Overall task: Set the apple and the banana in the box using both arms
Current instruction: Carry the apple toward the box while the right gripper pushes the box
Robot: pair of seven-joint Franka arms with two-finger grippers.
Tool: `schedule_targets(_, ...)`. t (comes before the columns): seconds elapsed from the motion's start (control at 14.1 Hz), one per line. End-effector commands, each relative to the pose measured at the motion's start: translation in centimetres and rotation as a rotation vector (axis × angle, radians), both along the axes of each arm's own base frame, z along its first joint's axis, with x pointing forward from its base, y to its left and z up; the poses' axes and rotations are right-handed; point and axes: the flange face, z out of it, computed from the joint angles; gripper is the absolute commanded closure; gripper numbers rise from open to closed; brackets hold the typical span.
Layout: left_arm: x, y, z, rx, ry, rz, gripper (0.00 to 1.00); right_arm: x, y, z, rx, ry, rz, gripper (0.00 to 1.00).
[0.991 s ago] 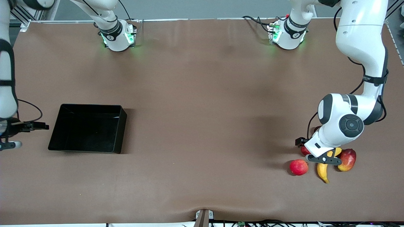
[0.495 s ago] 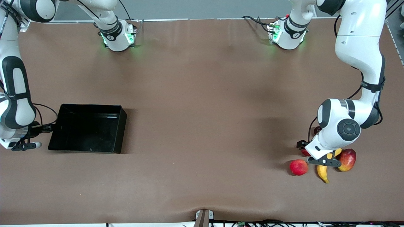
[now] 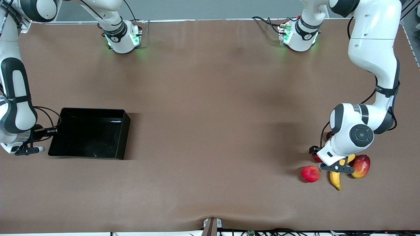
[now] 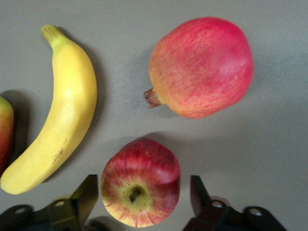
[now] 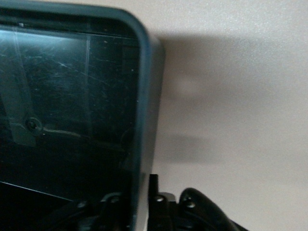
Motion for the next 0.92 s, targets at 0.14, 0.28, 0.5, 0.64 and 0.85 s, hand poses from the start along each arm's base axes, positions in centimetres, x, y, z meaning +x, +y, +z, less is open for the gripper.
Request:
schedule_targets(0.14,-0.1,0.9,-0.7,0.017,0.003,-0.017,0.22,-0.4,0.2,1.1,0.023,0.004,0.001,1.00)
schedule_targets(0.28,-0.3,1.0,-0.8,0.017,0.008,-0.015,0.38,0.1,1.2,2.7,0.046,0.028,-0.009,1.00)
schedule_targets(0.5,-0.4,0.9,-0.7,0.018,0.009,-0.016,0.73,1.2,5.6,6.8,0.036,0.099,-0.080,1.00)
schedule_targets(0.64,-0.4,0.9,-0.1,0.019,0.011,-0.019,0.96,1.8,10.4,9.5,0.002,0.136,-0.118,1.00)
schedule_targets(0.85,-0.6,0.3,3.6,0.021,0.007,-0.022,1.00,2.3,18.1,11.4,-0.009,0.177,-0.094,1.00)
